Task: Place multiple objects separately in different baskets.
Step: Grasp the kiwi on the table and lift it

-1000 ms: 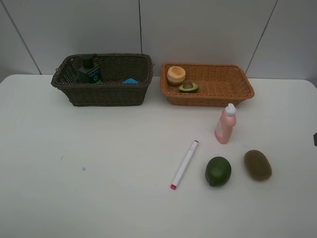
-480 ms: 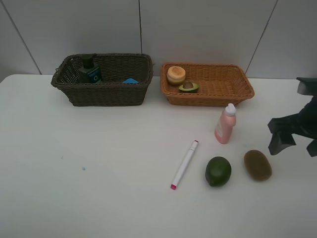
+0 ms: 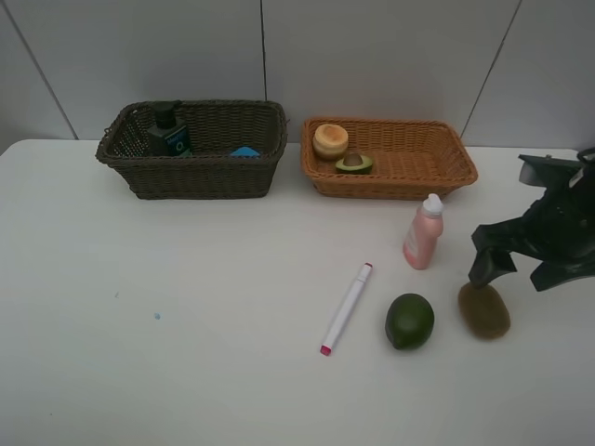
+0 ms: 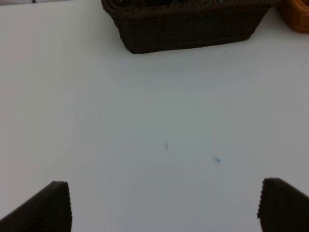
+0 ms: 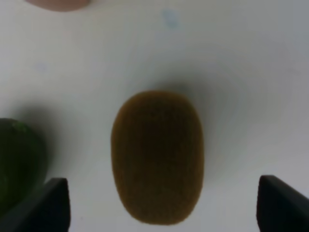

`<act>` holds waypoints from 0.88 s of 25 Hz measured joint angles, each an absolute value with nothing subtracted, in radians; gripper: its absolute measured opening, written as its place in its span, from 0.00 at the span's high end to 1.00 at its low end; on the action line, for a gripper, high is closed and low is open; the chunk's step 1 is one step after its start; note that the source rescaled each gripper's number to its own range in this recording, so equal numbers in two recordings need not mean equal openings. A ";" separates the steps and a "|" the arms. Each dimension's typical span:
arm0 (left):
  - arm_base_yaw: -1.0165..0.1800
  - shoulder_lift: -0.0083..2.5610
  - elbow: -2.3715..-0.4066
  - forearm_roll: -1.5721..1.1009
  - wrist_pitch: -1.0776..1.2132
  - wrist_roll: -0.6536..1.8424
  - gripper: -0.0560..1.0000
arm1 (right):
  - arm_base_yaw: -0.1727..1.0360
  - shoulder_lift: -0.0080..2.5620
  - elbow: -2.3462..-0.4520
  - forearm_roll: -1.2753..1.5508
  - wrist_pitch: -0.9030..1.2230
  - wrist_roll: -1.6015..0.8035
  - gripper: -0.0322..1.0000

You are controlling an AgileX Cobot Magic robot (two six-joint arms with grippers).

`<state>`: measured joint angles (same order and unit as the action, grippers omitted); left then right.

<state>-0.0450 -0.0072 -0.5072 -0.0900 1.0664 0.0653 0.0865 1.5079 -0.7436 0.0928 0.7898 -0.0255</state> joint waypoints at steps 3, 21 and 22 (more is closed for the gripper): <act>-0.045 -0.007 -0.507 -0.090 1.066 0.065 0.09 | 0.086 1.535 -0.744 0.101 0.783 -0.031 0.04; -0.045 -0.007 -0.507 -0.090 1.066 0.065 0.09 | 0.088 1.756 -0.745 0.153 0.670 -0.113 0.04; -0.045 -0.007 -0.507 -0.090 1.066 0.065 0.09 | 0.088 1.765 -0.745 0.153 0.668 -0.115 0.04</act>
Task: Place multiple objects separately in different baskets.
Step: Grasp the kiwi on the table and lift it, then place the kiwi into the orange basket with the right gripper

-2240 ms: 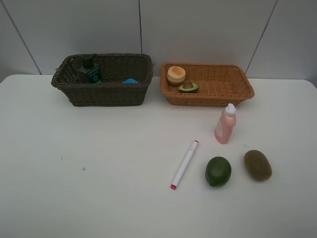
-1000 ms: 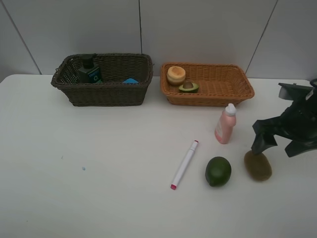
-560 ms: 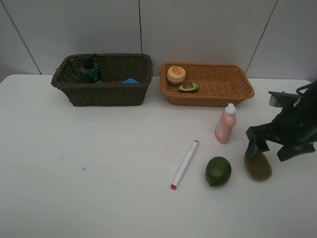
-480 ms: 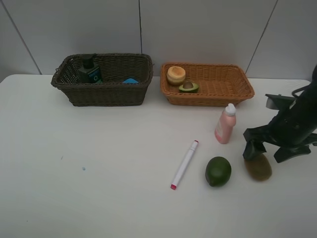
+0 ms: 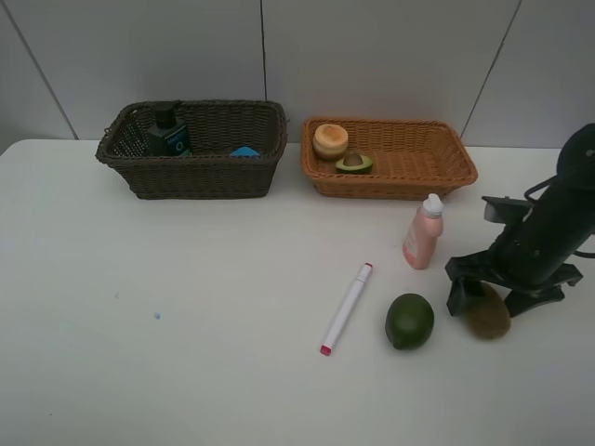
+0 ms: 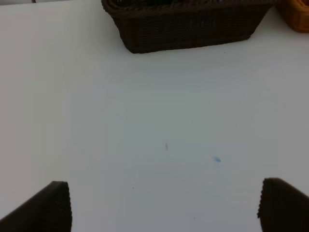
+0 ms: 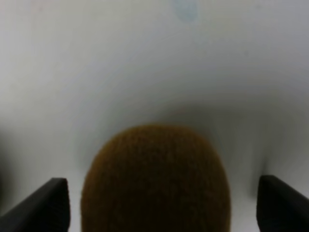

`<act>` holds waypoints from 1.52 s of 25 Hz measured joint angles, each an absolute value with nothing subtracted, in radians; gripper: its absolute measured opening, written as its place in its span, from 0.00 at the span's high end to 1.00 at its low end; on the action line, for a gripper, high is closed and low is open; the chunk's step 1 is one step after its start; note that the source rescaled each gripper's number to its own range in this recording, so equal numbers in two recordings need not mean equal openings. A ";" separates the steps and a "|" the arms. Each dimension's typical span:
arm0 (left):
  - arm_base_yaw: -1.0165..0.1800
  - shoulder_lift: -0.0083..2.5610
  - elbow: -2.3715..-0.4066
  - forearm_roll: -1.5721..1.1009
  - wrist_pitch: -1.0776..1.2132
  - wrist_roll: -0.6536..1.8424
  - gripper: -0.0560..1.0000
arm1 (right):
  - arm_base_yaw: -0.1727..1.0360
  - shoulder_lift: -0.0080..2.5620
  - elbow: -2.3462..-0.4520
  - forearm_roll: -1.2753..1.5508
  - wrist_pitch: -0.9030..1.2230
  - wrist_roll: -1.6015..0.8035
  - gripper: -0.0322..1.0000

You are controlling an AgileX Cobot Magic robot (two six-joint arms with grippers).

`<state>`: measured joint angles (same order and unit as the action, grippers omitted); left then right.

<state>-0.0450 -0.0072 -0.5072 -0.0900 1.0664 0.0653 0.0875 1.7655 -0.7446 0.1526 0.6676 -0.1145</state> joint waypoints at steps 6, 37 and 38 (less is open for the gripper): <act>-0.045 -0.007 -0.507 -0.090 1.066 0.065 0.09 | 0.088 1.802 -0.754 0.153 0.679 -0.116 0.04; -0.045 -0.007 -0.507 -0.090 1.066 0.065 0.09 | 0.088 1.835 -1.525 0.082 1.012 -0.054 0.39; -0.045 -0.007 -0.507 -0.090 1.066 0.065 0.09 | 0.088 1.878 -1.572 0.082 1.007 -0.054 0.39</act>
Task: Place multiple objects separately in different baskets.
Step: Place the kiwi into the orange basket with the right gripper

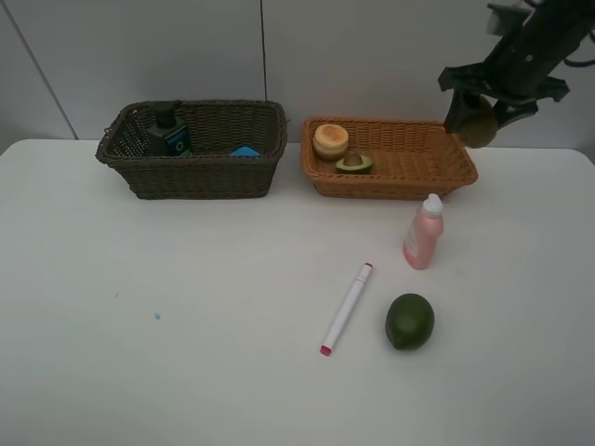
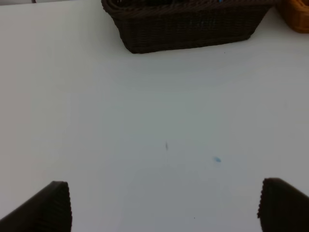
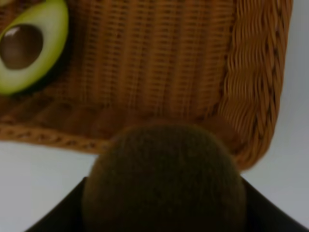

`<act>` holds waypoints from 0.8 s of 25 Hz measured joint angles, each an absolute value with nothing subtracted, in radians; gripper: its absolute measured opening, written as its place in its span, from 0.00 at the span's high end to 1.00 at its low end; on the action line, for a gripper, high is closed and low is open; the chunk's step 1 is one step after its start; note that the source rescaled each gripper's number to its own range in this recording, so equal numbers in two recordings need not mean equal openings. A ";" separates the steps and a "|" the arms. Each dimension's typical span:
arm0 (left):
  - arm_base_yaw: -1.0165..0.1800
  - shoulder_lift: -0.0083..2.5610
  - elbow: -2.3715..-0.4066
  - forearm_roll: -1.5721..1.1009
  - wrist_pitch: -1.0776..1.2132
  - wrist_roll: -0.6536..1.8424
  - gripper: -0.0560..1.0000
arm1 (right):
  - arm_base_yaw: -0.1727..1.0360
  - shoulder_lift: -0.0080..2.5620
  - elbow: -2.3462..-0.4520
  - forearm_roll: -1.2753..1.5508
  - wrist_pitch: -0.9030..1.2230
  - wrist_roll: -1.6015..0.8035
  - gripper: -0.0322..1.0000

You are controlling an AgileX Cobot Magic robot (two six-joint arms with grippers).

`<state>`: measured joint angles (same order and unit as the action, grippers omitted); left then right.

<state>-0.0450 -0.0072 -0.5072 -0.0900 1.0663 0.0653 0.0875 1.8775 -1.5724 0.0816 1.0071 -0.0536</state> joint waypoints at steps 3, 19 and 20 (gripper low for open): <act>-0.045 -0.007 -0.507 -0.090 1.066 0.065 0.09 | 0.088 2.020 -1.691 0.080 0.985 -0.056 0.39; -0.045 -0.007 -0.507 -0.090 1.065 0.065 0.09 | 0.088 2.214 -1.884 0.085 1.022 -0.057 0.02; -0.045 -0.007 -0.507 -0.090 1.065 0.065 0.09 | 0.088 2.200 -1.884 0.096 1.055 -0.057 0.02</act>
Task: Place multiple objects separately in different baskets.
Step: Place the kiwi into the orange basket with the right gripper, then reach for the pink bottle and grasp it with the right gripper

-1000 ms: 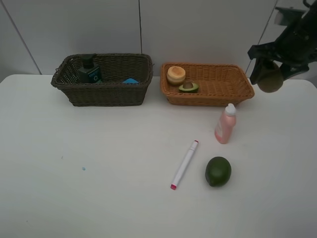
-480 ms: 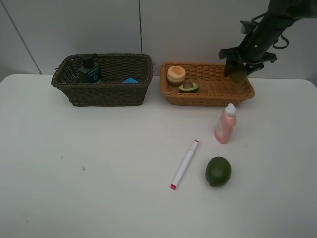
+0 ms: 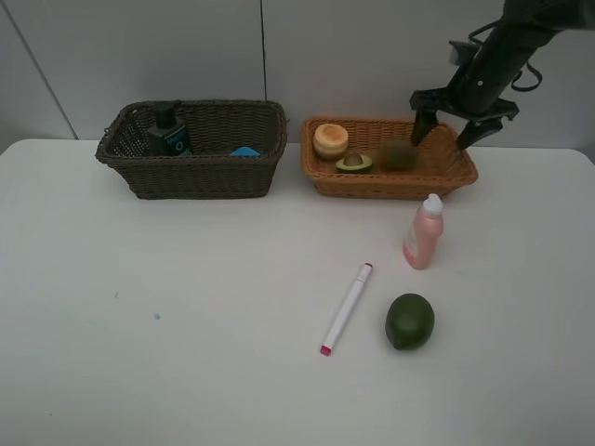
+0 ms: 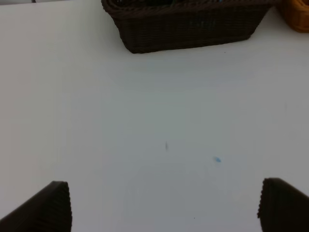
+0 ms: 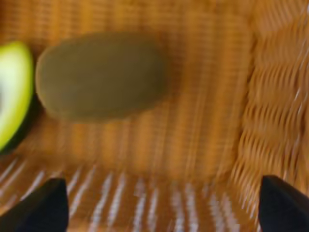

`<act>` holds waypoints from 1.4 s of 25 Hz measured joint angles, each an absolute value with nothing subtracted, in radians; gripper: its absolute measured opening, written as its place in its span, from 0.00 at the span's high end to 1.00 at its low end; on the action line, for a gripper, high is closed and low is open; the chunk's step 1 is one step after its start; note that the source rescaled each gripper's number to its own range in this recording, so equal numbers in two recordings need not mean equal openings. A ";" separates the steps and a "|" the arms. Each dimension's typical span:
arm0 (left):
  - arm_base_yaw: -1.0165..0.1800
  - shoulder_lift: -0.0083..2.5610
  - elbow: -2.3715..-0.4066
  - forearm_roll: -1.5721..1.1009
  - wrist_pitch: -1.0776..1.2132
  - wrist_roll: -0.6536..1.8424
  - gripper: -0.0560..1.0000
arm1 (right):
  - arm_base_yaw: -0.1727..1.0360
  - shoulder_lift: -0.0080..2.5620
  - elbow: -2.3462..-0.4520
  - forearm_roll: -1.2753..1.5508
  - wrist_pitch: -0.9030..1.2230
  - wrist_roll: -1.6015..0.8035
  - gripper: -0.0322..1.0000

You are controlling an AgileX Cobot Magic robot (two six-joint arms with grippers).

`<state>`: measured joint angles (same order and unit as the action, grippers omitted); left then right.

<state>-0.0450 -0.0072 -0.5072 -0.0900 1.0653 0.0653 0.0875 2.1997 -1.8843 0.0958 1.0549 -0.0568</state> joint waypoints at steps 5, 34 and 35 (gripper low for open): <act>-0.045 -0.007 -0.507 -0.090 1.065 0.065 0.09 | 0.140 2.079 -1.883 0.112 1.204 -0.046 0.02; -0.045 -0.007 -0.507 -0.090 1.065 0.065 0.09 | 0.306 1.859 -1.261 0.000 1.001 0.067 0.02; -0.045 -0.007 -0.507 -0.090 1.065 0.065 0.09 | 0.306 1.872 -1.261 -0.005 0.997 0.067 0.02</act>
